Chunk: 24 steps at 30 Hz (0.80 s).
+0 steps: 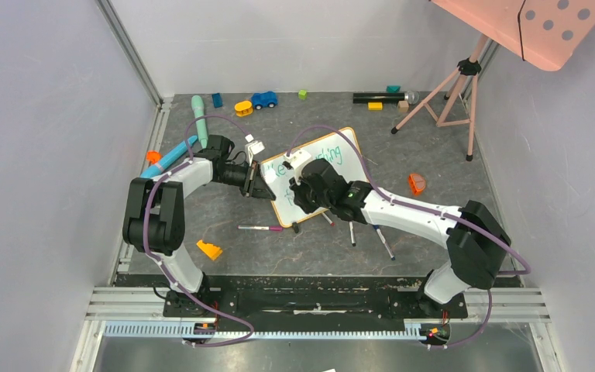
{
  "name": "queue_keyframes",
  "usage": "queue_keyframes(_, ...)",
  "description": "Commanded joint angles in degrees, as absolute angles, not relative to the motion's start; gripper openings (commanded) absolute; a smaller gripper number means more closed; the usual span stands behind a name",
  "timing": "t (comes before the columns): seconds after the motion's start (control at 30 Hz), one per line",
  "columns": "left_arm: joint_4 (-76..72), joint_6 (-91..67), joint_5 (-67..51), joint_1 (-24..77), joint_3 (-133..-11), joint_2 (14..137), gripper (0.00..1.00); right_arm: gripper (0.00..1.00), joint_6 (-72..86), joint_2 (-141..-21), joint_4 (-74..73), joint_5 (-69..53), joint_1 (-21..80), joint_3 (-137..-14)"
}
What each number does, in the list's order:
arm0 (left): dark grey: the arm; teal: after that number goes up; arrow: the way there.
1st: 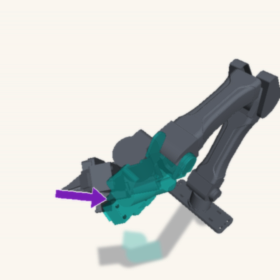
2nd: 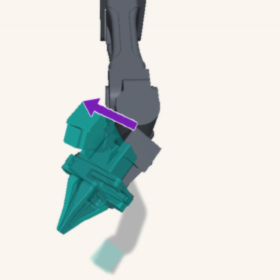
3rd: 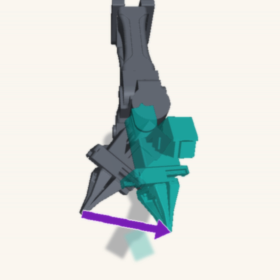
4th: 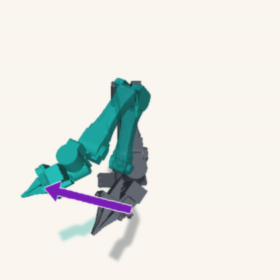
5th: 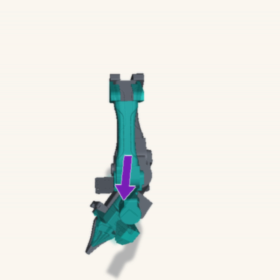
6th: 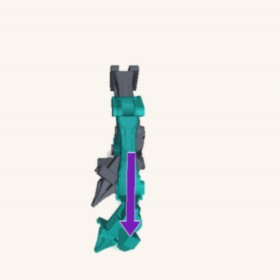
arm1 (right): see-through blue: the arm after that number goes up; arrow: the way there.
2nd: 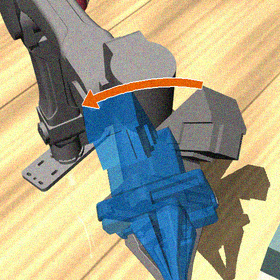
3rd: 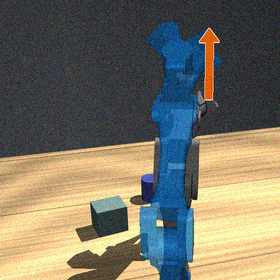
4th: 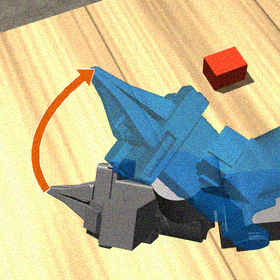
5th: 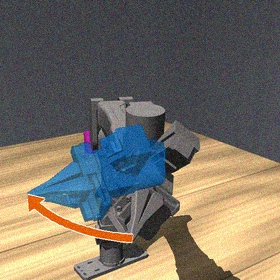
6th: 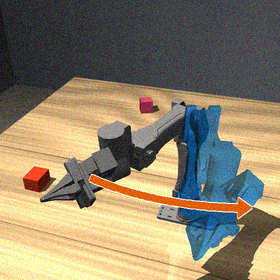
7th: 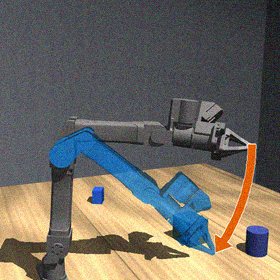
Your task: Write a sentence on the whiteboard
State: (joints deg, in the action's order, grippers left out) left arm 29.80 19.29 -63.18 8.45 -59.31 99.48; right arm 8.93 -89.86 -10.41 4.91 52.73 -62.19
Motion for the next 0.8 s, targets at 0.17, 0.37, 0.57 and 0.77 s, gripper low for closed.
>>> queue_keyframes(0.17, 33.9, 22.5, -56.6, 11.0, -56.9, 101.2, 0.02, 0.0, 9.0, -89.5, -11.4, 12.0, 52.5, -64.3)
queue_keyframes(0.37, 33.9, 22.5, -56.5, 11.0, -56.9, 101.1, 0.02, 0.0, 9.2, -89.0, -12.3, 14.1, 52.5, -64.1)
queue_keyframes(0.57, 33.9, 22.5, -56.5, 11.0, -56.9, 101.1, 0.02, 0.0, 9.5, -88.3, -12.2, 13.9, 52.2, -63.4)
queue_keyframes(0.77, 34.0, 22.6, -56.5, 11.0, -56.8, 100.9, 0.02, 0.0, 9.2, -85.4, -9.9, 11.2, 52.1, -61.9)
